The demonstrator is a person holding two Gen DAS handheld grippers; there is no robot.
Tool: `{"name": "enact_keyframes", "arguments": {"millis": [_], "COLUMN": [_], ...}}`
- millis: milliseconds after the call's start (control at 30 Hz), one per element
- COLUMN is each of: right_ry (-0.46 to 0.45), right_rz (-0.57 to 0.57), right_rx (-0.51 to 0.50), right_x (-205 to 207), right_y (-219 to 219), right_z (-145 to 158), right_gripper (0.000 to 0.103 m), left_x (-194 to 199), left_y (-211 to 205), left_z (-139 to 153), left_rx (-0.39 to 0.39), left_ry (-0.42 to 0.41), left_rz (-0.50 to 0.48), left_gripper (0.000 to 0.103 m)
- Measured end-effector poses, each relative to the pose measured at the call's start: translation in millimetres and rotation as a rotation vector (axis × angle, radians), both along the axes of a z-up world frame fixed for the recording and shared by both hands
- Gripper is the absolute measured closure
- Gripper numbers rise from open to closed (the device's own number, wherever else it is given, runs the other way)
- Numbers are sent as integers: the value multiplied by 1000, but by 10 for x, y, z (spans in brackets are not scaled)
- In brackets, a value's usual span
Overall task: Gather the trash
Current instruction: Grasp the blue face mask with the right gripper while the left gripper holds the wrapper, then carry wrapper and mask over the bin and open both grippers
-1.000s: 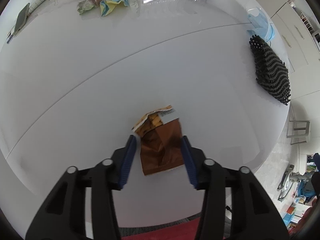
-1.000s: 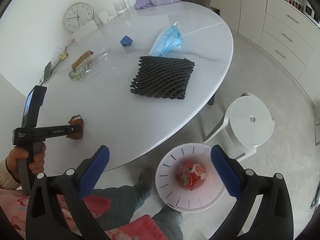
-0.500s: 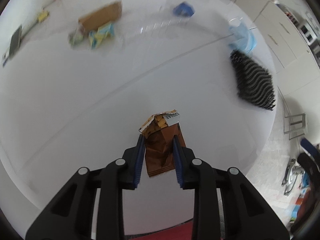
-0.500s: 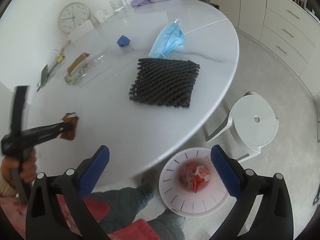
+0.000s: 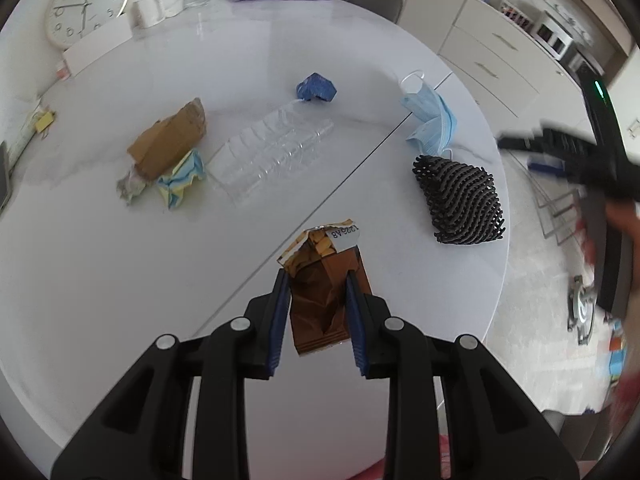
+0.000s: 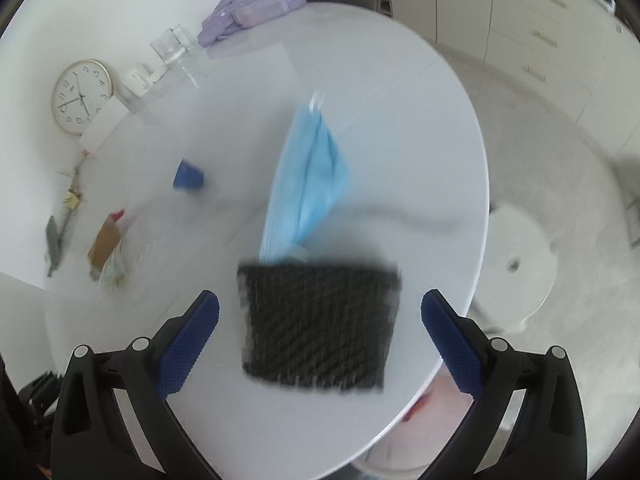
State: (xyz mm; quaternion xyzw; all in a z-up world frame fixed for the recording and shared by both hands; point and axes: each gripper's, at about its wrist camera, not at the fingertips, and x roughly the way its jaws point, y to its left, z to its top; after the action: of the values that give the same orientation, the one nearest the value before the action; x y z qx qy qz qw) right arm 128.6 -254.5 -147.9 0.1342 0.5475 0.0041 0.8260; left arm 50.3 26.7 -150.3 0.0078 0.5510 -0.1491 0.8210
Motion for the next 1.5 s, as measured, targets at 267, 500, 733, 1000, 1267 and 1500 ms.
{"name": "enact_keyframes", "arguments": {"millis": [267, 500, 733, 1000, 1267, 1500], "right_ry": [138, 206, -24, -209, -176, -102], "right_rz": [-217, -272, -195, -68, -110, -240], "right_rx": [74, 65, 142, 195, 109, 63], "right_x": [1031, 1320, 1302, 392, -1142, -2207], "right_y": [-45, 49, 198, 258, -315, -996], "right_z": [-450, -723, -127, 610, 658, 355], "right_gripper": [3, 78, 84, 84, 82, 81], "left_x": [231, 367, 497, 353, -21, -443], "left_y": [203, 387, 481, 206, -750, -1772], "left_z": [-28, -115, -26, 273, 445, 291], "left_rx": [-52, -58, -54, -69, -106, -139], "left_ry": [1, 18, -25, -70, -73, 16], "left_rz": [-39, -51, -21, -32, -216, -427], "left_gripper": [75, 75, 75, 75, 75, 75]}}
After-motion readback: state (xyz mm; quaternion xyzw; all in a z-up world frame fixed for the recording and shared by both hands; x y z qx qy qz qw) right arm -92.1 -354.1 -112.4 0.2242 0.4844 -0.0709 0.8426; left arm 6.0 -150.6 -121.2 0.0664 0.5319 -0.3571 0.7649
